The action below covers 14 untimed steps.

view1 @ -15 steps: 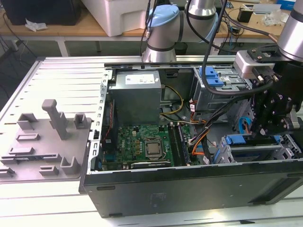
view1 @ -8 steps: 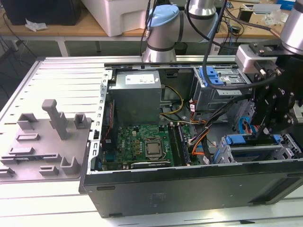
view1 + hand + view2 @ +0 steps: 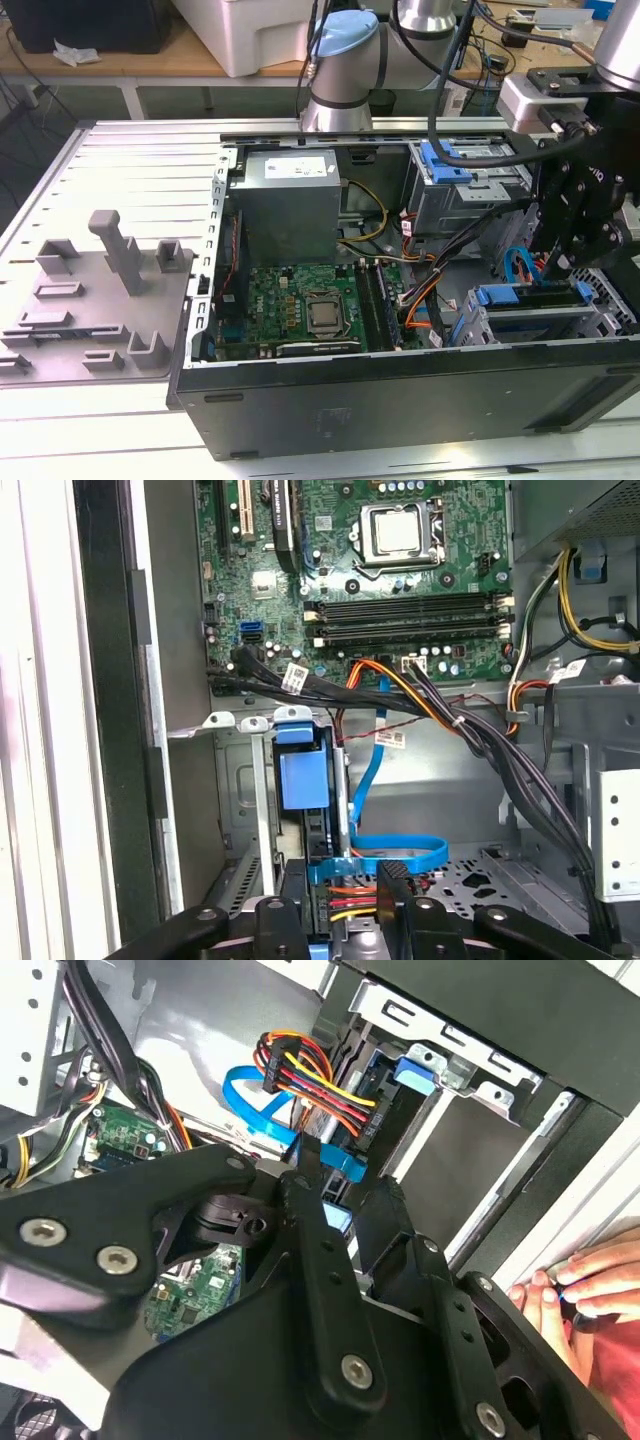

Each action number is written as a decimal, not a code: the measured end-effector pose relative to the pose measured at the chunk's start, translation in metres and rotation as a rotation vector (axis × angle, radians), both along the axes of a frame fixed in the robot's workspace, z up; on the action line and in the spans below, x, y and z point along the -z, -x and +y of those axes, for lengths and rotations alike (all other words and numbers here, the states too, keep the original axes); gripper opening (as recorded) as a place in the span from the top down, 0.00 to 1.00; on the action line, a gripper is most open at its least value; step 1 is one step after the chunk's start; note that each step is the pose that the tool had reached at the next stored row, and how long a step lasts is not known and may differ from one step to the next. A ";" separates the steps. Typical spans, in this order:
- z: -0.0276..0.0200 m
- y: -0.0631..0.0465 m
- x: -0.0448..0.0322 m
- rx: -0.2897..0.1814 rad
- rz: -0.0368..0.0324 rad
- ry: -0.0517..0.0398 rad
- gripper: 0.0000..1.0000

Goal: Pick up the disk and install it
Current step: 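Insert the second disk wire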

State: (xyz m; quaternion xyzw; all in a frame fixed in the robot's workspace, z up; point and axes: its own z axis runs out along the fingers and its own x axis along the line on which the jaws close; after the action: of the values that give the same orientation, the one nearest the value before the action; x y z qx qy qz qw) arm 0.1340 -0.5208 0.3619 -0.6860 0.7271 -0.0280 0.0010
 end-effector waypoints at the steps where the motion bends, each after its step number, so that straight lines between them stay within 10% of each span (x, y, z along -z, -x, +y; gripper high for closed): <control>1: 0.0000 0.000 -0.0001 0.000 0.0000 0.0001 0.58; 14: -0.0024 0.000 0.0084 0.000 -0.0004 -0.0026 0.58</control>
State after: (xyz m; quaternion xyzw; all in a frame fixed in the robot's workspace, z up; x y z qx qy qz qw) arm 0.1340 -0.5232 0.3535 -0.6860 0.7271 -0.0272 0.0021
